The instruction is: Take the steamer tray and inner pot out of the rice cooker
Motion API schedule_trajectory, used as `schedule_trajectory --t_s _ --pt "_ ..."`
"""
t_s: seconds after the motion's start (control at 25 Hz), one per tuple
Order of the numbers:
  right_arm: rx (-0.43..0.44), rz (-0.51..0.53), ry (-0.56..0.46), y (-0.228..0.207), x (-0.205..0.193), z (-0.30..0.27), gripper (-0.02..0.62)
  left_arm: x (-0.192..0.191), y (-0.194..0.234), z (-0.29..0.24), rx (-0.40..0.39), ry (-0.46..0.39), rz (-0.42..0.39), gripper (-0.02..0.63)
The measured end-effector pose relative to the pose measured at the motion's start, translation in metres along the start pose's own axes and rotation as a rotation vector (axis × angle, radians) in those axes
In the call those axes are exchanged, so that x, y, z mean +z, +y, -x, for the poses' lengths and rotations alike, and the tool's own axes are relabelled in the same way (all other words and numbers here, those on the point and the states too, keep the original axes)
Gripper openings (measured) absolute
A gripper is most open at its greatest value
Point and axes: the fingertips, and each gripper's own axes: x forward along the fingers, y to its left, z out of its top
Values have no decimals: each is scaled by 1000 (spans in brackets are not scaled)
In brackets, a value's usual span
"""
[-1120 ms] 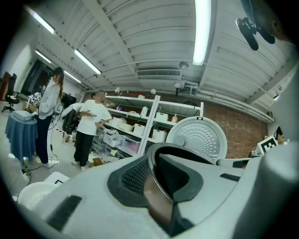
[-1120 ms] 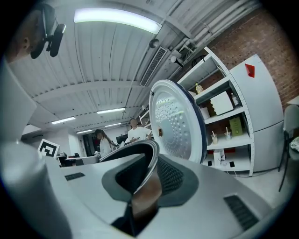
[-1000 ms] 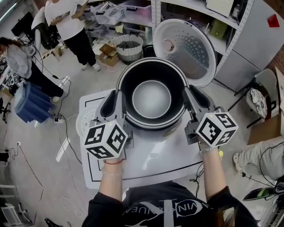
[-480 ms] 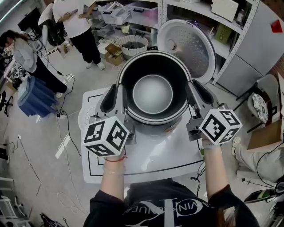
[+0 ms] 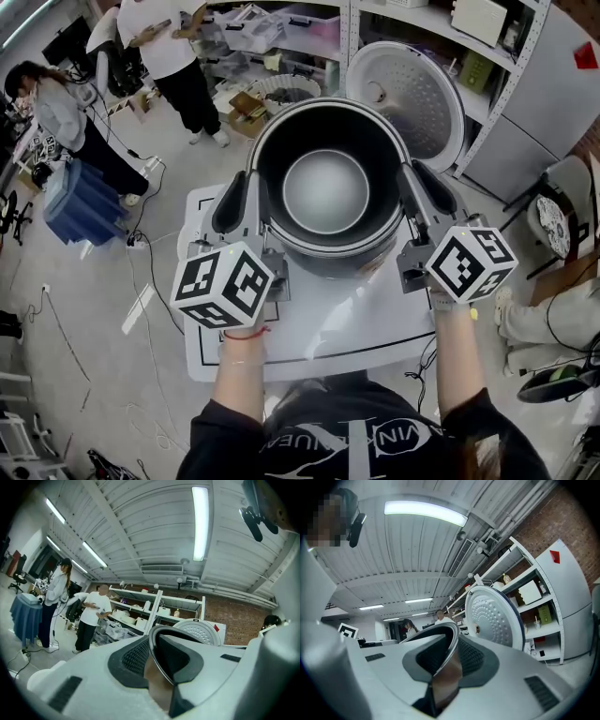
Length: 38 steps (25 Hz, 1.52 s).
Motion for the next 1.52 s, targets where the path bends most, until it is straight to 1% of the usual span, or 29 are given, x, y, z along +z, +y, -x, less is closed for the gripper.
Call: schedule_trajectory --t_s 0.32,0.6,0.88,1.08,1.2,1.52 --pt "26 13 -33 25 13 0 74 17 8 17 -3 -41 21 60" --pt "73 2 -33 64 13 -2 75 42 28 48 25 -78 19 60" --pt "126 -16 1 112 -10 -4 75 49 62 96 82 -83 22 60" --pt "168 -44 38 148 -37 -8 75 48 94 131 135 -70 29 58" --pt "189 -68 61 167 -53 -8 75 43 112 151 161 -56 42 59" --pt "213 -81 133 204 -99 -1 75 21 148 198 221 -11 59 58"
